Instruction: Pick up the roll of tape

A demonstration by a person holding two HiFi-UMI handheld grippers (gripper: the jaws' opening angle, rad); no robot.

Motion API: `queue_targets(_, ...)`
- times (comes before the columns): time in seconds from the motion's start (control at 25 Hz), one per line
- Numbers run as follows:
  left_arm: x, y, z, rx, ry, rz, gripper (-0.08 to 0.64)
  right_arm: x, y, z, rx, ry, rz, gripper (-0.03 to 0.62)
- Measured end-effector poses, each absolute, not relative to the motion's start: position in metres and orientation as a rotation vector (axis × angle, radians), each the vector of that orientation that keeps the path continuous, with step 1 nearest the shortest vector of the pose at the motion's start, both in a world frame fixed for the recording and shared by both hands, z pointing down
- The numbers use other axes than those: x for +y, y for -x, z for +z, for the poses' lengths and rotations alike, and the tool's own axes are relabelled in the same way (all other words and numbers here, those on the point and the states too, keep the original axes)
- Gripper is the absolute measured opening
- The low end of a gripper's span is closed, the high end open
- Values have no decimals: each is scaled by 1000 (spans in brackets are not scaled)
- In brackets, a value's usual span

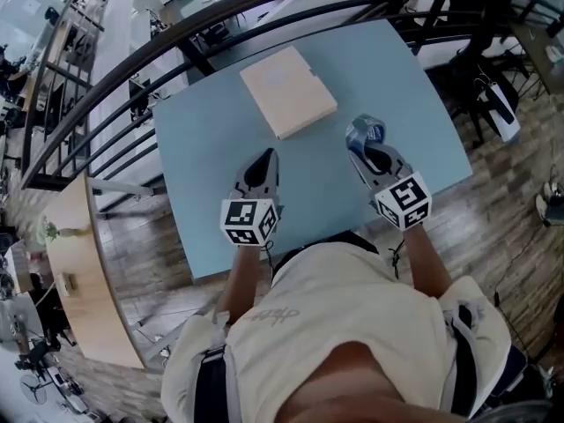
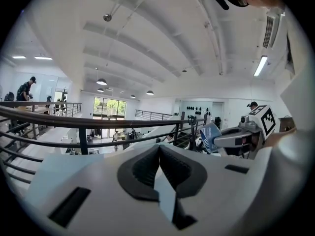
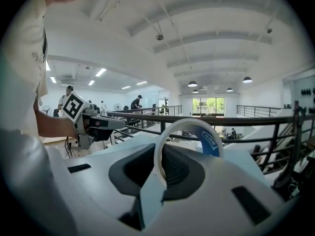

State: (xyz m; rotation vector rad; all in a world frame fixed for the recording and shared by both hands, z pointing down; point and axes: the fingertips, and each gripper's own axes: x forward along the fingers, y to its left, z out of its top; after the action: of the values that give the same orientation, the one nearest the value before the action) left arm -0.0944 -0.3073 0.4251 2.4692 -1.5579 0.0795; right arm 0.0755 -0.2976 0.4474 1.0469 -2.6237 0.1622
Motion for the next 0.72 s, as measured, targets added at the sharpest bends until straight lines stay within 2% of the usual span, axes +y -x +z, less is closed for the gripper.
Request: queue_targets(0.72,-327,114,352,-1689,-2572,-5,20,-330,-74,373,-2744,-1106,-17,49)
